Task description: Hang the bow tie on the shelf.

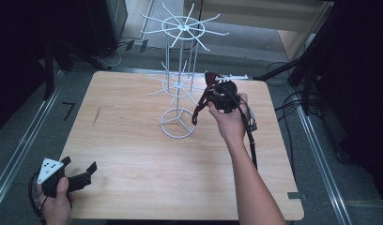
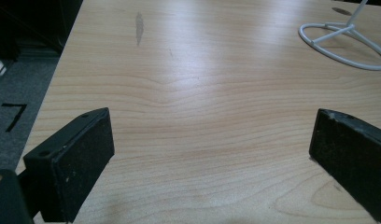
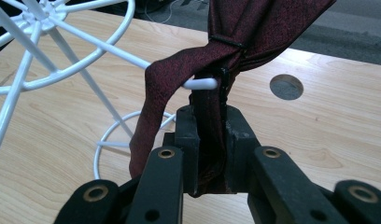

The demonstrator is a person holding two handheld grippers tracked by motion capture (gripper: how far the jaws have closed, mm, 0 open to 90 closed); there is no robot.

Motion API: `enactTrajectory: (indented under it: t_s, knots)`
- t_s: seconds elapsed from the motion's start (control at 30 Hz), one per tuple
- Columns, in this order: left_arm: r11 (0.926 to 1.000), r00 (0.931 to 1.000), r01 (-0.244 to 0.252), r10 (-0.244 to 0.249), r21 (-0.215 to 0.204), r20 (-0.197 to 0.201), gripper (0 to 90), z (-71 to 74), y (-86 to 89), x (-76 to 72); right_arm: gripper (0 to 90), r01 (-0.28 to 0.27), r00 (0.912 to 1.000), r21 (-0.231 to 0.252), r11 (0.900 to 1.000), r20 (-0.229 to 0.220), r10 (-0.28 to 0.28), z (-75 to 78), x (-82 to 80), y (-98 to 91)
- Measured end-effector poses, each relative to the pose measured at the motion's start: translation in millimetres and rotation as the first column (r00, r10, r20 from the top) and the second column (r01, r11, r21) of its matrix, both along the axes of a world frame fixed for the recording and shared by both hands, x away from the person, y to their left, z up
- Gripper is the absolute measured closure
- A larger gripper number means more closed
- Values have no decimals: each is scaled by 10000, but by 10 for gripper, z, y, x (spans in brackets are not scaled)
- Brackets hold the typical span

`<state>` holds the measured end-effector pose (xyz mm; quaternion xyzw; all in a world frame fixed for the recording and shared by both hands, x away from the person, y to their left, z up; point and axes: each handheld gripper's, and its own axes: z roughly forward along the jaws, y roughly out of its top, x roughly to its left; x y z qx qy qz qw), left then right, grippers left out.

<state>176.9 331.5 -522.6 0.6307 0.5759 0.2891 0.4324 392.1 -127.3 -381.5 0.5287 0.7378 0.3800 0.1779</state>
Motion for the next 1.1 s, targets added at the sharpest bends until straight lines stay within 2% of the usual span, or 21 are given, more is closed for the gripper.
enactTrajectory:
  t_s: [0.17, 0.47, 0.73, 0.87, 1.0, 1.1]
  knots:
    - [10000, 10000, 9, -9, -16, 5, 4, 0, 2, 0, 796, 2, 10000, -46, 10000, -10, -2, -74, 10, 41]
    - [10000, 10000, 6, -6, -14, -4, 4, 0, 2, 0, 769, 14, 9995, -40, 10000, -308, -16, -278, 29, 34]
    - [10000, 10000, -3, 3, -6, -3, 4, 0, 0, 0, 670, -434, 9968, 73, 9990, -672, 438, -358, 31, 34]
    - [10000, 10000, 1, -1, -9, -4, 4, 0, 1, 0, 551, -645, 9955, -16, 9979, -701, 642, -379, 20, 38]
    - [10000, 10000, 0, 0, -9, -4, 4, 0, 1, 1, 490, -639, 9957, 126, 9979, -668, 646, -427, -11, 8]
    - [10000, 10000, 2, -2, -4, -4, 4, 0, 1, 0, 434, -605, 9952, 32, 9982, -767, 606, -466, -26, -33]
